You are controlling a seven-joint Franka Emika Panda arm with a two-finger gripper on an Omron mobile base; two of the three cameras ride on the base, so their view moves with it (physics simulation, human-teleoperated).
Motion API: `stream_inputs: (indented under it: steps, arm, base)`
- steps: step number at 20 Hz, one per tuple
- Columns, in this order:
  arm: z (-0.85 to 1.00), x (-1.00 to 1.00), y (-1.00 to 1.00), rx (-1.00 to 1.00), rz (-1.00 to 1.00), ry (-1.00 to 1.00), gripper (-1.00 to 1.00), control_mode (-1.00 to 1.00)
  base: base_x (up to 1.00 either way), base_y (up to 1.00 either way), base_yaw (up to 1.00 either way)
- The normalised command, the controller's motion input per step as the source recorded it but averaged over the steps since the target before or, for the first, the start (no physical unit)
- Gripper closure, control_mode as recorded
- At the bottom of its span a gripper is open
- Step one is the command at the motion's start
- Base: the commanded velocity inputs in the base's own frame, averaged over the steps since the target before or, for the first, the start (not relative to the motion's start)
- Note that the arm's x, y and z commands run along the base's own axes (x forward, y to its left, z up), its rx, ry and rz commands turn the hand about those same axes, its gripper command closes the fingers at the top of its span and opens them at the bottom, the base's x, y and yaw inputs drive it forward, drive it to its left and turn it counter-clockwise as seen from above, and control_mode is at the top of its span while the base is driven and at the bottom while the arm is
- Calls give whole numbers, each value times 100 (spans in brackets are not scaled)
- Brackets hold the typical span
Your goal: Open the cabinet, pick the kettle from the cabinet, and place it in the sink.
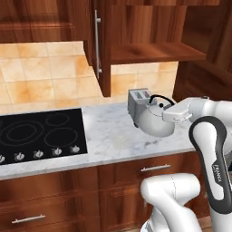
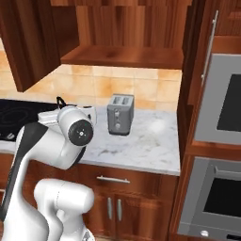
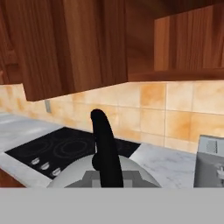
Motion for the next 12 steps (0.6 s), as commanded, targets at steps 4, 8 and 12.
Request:
stream_inputs:
  steps: [4, 8, 12]
  arm:
    - [0, 0, 0, 0, 0, 0, 100, 100]
    - [0, 0, 0, 0, 0, 0, 100, 100]
    - [0, 0, 0, 0, 0, 0, 100, 100]
  base:
    - [-56, 0, 4]
    - [-41, 6, 46]
    - [-25, 1, 73]
